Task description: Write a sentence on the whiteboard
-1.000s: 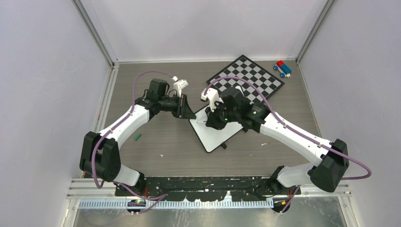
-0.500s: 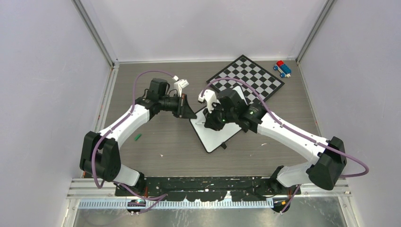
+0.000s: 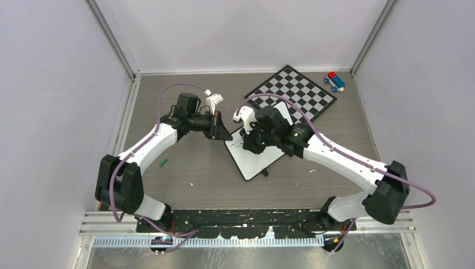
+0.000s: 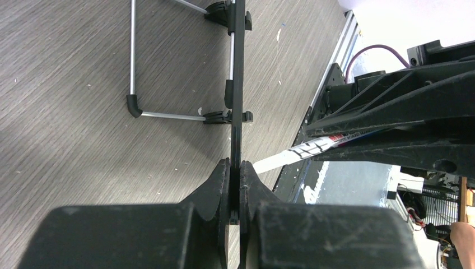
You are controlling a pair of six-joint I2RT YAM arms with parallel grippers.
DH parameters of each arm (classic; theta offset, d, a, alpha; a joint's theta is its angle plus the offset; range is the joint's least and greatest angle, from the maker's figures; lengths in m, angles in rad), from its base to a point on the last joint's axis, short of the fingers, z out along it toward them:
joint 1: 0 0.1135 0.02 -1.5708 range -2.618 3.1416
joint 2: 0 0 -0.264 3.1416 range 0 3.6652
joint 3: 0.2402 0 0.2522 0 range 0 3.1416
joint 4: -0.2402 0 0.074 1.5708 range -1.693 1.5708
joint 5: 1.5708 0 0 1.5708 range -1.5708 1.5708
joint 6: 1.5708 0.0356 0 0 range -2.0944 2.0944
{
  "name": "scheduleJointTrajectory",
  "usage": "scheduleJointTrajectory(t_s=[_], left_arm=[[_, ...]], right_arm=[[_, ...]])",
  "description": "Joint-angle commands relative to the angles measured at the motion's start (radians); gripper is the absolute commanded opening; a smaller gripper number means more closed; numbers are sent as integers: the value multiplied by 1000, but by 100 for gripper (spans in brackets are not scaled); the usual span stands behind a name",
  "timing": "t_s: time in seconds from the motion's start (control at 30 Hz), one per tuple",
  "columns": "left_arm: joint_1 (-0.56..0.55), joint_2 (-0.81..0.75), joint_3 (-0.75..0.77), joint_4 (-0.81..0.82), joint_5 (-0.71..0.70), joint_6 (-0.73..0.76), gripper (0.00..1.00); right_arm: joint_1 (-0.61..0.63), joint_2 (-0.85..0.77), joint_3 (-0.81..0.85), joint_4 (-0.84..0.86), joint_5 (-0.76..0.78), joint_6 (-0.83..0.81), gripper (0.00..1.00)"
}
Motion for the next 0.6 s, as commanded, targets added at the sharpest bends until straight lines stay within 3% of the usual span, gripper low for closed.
scheduleJointTrajectory(t_s=[0.0,0.57], left_arm=[[1,3,34,20,10,-3,0],[1,11,36,16,10,6,0]], right_arm=[[-20,-19,41,60,98,-15,0],[-23,-45,52,34,-38,-12,0]])
